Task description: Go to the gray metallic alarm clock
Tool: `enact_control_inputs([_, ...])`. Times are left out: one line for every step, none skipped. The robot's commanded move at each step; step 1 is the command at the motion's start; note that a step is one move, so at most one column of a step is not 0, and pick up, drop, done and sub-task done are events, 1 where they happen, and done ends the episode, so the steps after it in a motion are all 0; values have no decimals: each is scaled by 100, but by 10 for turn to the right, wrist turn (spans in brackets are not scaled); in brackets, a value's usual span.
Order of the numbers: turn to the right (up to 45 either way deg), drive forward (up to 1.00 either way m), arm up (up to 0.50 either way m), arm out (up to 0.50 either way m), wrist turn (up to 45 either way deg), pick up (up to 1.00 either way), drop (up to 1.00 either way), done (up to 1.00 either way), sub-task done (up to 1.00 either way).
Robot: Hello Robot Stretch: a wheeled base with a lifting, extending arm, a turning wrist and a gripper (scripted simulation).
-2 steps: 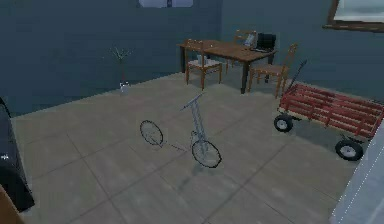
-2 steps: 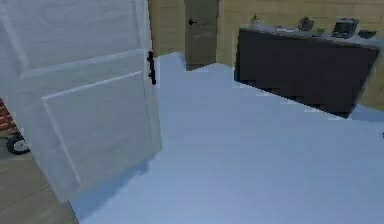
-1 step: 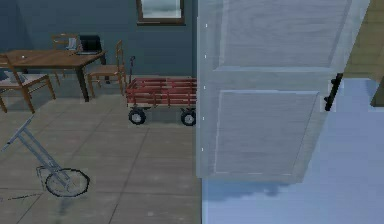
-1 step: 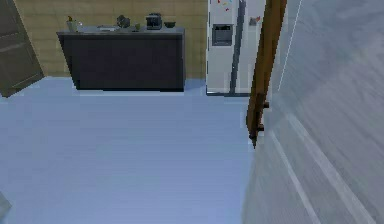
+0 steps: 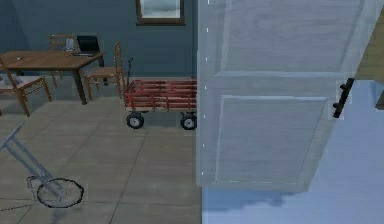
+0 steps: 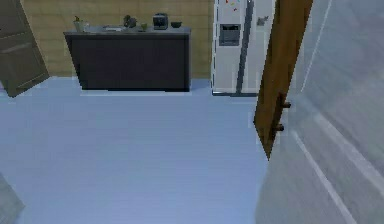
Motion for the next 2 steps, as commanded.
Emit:
enact_control_inputs([-450,0,0,0,0,0,0,0,0])
enact_control_inputs([-60,0,0,0,0,0,0,0,0])
